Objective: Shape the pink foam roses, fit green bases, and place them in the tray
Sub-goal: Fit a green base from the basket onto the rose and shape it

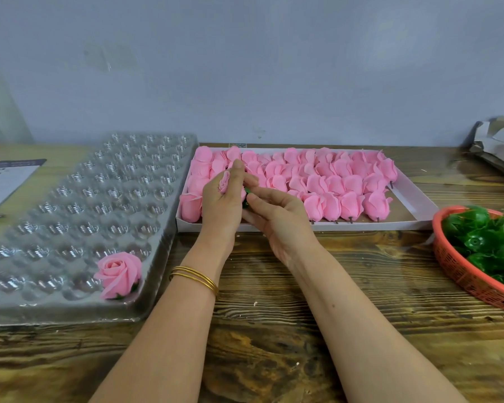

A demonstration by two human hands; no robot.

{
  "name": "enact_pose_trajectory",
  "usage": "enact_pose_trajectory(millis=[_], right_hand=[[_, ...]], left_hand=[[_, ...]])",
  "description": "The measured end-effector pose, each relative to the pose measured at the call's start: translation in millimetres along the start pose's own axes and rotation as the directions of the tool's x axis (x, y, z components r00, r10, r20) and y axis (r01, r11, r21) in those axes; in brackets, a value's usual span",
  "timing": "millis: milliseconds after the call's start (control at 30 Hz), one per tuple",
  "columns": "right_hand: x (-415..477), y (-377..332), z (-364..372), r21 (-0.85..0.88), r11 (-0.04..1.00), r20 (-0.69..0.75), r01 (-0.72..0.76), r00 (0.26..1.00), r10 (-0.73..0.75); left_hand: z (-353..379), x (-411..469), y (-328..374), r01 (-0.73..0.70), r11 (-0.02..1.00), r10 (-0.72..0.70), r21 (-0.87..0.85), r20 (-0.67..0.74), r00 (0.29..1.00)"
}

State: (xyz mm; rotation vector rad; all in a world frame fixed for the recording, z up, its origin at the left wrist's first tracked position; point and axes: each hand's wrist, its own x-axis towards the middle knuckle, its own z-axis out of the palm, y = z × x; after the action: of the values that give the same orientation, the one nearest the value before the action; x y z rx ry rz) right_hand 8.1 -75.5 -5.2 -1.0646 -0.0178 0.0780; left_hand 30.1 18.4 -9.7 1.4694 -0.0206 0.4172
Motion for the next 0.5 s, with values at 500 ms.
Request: enact_pose_trajectory(millis=[500], right_hand=[[3.3,2.1,-3.0,0.034,0.999,-0.004,-0.040,0.999,0.041]], left_hand=[[-0.6,-2.7,0.4,-0.016,1.000,0.016,0.003,-0.001,1.000]])
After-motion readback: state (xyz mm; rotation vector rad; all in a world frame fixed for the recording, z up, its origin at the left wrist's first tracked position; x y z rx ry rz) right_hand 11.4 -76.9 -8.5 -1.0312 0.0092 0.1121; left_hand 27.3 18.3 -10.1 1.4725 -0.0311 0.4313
